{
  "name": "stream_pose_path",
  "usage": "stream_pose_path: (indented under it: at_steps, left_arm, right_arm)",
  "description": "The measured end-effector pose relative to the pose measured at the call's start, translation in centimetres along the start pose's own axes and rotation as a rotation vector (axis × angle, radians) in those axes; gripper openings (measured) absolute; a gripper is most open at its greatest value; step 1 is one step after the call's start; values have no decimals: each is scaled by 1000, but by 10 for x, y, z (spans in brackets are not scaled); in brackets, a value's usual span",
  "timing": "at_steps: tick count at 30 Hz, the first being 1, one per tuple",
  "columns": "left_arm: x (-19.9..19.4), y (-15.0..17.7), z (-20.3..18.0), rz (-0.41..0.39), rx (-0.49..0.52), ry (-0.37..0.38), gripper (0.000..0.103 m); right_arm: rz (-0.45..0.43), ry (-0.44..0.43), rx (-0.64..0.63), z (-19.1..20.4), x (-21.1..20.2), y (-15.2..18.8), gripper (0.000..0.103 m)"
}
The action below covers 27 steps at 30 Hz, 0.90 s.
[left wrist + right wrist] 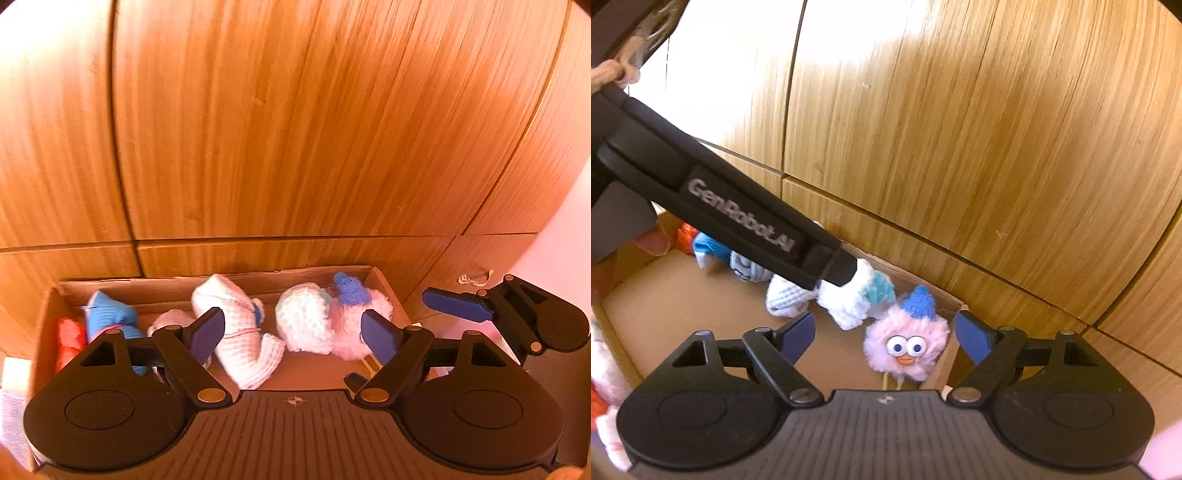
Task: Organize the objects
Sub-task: 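Carry the white bundle and pink toy into the box and open both tools, then move both tools back toward the remaining socks on the towel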
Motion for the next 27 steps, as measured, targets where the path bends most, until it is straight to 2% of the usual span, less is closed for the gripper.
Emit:
stream_pose_path:
  at_steps: [2, 3, 6, 8, 11, 15, 20, 27]
  left_arm:
    - [-6, 2, 3, -1, -6, -7, 86]
    - [-9, 4, 5, -2, -9, -11, 86]
    - [-20, 9, 10, -6, -4, -30, 86]
    - [-31, 16, 15, -20, 10, -38, 87]
    - [-53, 33, 24, -45, 34, -57, 88]
    - [-83, 65, 44, -99, 47, -96, 92]
    - [-115, 117, 67, -157, 35, -161, 94]
    - [-147, 197, 86, -169, 36, -211, 99]
  right_arm:
    - [-3, 7, 3, -20, -5, 6, 87]
    - [-3, 6, 5, -45, 16, -22, 89]
    - [-2, 10, 24, -48, 1, -16, 92]
    - [-11, 23, 48, -58, -63, -23, 94]
    - [-36, 23, 96, -52, -101, -13, 96]
    - [-89, 5, 129, -28, -147, 12, 102]
    - [-126, -43, 171, 16, -191, 58, 102]
    - [-117, -117, 206, 93, -204, 95, 102]
Point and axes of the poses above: each gripper's, at about its wrist camera, not at the fingertips, and x roughly the way its jaws point, z to its left, y to its underside, the point moved 8 cm from there along x, roughly the way its jaws point, and after that the axes turned 9 degrees about z, right-handed, at the moved point
